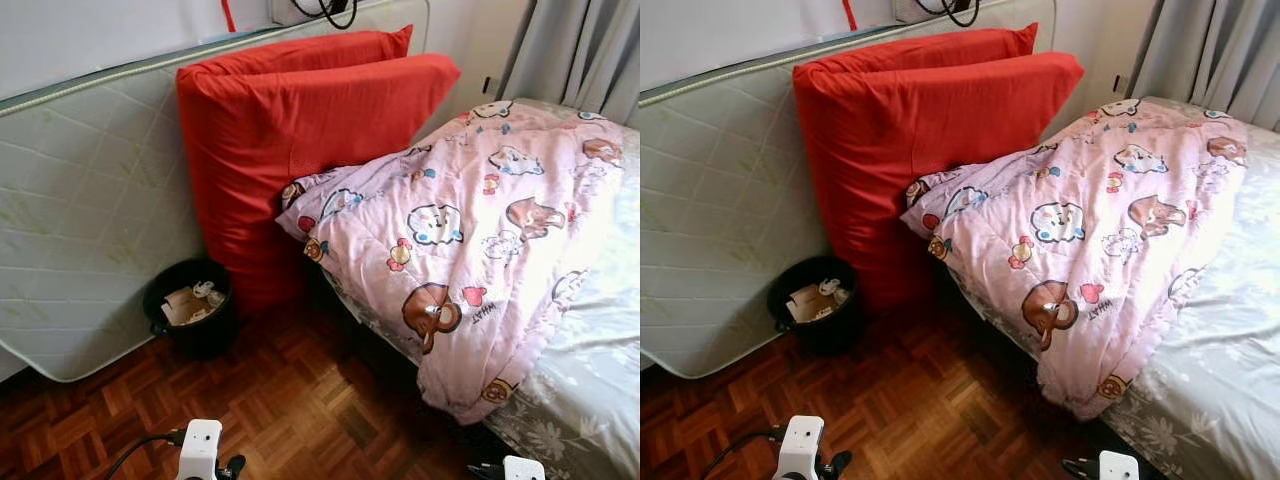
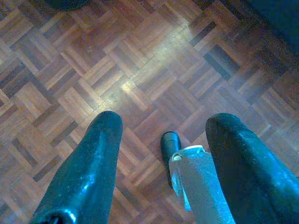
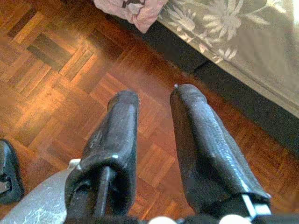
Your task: Clean up the room
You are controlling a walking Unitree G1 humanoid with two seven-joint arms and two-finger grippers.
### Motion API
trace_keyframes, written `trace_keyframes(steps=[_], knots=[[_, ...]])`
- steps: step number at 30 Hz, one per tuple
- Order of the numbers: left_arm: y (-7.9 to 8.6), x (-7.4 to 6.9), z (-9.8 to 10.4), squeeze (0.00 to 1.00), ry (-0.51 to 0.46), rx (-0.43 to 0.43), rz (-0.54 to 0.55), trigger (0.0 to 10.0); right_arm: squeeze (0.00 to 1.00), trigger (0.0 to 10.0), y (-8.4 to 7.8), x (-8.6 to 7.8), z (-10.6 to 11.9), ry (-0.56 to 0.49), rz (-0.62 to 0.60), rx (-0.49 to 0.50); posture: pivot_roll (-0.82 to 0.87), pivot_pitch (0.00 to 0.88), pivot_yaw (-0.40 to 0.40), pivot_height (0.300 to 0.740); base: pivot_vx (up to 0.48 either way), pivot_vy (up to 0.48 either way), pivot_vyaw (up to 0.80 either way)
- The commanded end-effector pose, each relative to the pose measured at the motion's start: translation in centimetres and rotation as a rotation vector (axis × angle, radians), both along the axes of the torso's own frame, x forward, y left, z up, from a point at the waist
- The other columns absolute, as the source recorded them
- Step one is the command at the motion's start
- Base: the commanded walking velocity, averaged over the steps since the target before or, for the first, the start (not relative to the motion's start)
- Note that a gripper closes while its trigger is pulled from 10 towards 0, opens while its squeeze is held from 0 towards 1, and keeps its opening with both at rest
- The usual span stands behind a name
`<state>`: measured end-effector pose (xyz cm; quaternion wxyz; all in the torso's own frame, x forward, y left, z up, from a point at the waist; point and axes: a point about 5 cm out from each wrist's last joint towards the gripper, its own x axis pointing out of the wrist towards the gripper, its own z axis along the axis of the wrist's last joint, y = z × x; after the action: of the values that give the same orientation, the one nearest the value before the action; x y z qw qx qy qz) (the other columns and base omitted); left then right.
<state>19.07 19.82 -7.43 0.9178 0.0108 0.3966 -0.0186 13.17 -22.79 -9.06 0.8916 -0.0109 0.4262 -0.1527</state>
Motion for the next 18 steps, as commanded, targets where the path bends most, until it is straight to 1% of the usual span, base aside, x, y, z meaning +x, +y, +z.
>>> trace_keyframes(steps=[1,3,5,7,9,11,12,13,14,17,18], knots=[[0.5,-0.2,-0.1,0.00,0.012,0.009,0.015,10.0,0.00,10.0,0.1,0.3,0.0,-0.004,-0.013,0.025,0.06,0.004,0.040,0.740,0.000,0.000,0.00],[0.5,-0.2,0.0,0.00,0.011,0.009,0.015,10.0,0.00,10.0,0.5,0.8,0.1,-0.037,-0.030,0.080,0.05,0.007,0.046,0.740,0.000,0.000,0.00],[0.5,-0.1,0.0,0.00,0.012,0.009,0.013,10.0,0.00,10.0,1.2,1.4,0.2,-0.067,-0.008,0.136,0.04,0.009,0.049,0.740,0.000,0.000,0.00],[0.5,-0.1,0.0,0.00,0.013,0.008,0.012,10.0,0.00,10.0,1.9,1.9,0.2,-0.073,0.010,0.184,0.04,0.010,0.054,0.740,0.000,0.000,0.00],[0.4,0.0,0.0,0.00,0.012,0.006,0.012,10.0,0.00,10.0,2.6,2.1,0.0,-0.039,0.068,0.188,0.04,0.010,0.053,0.740,0.000,0.000,0.00],[0.4,0.1,0.0,0.00,0.011,0.005,0.014,10.0,0.00,10.0,2.6,1.9,-0.1,-0.020,0.068,0.194,0.05,0.012,0.053,0.740,0.000,0.000,0.00],[0.3,0.1,0.1,0.00,0.010,0.004,0.015,10.0,0.00,10.0,2.3,1.7,-0.2,-0.002,0.038,0.186,0.06,0.013,0.054,0.740,0.000,0.000,0.00],[0.3,0.1,0.1,0.00,0.010,0.004,0.015,10.0,0.00,10.0,2.3,1.7,-0.2,-0.002,0.038,0.186,0.06,0.013,0.054,0.740,0.000,0.000,0.00],[0.3,0.2,0.1,0.00,0.008,0.002,0.018,10.0,0.00,10.0,1.9,1.5,-0.3,0.016,0.004,0.172,0.06,0.015,0.056,0.740,0.000,0.000,0.00],[0.3,0.3,0.1,0.00,0.006,0.000,0.021,10.0,0.00,10.0,1.5,1.4,-0.3,0.024,-0.010,0.157,0.06,0.017,0.057,0.740,0.000,0.000,0.00],[0.2,0.3,0.1,0.00,0.006,0.000,0.022,10.0,0.00,10.0,1.5,1.6,-0.2,0.012,-0.011,0.162,0.06,0.020,0.059,0.740,0.000,0.000,0.00]])
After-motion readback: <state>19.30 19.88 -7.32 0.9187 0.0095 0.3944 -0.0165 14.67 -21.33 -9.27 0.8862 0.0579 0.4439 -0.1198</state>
